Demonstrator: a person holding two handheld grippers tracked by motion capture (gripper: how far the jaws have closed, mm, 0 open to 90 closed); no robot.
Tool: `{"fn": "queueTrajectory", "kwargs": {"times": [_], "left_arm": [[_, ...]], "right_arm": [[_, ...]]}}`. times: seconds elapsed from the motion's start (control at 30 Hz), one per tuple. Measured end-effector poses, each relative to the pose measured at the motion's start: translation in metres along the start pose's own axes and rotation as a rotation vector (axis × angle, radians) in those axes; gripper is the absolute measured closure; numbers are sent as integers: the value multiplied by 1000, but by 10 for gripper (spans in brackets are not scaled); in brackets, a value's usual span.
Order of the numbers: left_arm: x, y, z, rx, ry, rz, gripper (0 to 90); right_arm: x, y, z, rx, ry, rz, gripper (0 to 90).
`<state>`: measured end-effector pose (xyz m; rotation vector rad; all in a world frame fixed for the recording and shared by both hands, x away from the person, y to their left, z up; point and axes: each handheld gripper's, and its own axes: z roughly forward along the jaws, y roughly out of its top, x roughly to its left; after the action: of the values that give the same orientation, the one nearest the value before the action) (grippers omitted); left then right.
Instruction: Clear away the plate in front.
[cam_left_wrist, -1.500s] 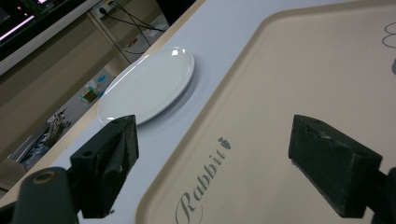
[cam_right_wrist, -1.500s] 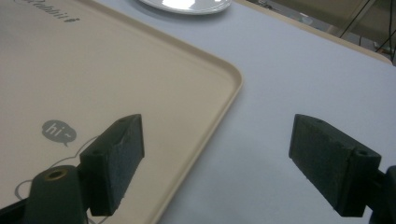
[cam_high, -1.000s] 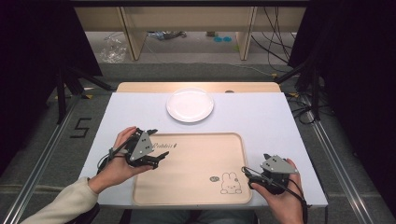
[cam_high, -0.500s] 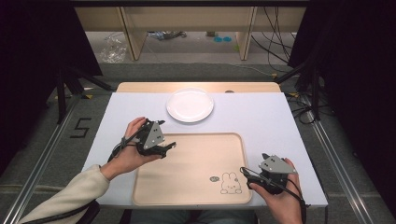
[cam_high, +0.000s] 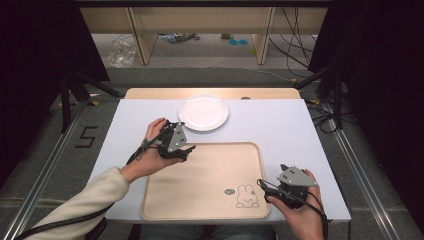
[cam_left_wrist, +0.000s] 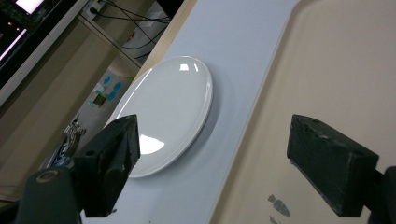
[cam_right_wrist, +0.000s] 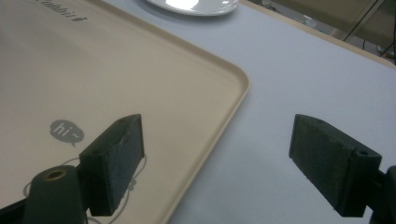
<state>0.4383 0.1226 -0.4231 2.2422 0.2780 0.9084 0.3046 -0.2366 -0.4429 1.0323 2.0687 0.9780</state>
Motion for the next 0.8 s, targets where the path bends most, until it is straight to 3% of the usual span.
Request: {"fn": "queueTrajectory", "kwargs": {"times": [0.17,0.47,0.57,0.8], "left_arm": [[5,5,11,22,11,31,166],[8,11,35,23,11,11,166],[13,14,39,46,12,37,166],[22,16,57,77,16,39,166]], "right_arm": [[1,0,0,0,-1,0,190],[0,0,0,2,1,-2,195],[0,0,0,0,-1,-1,196],[0,0,0,8,0,-6,200]]}}
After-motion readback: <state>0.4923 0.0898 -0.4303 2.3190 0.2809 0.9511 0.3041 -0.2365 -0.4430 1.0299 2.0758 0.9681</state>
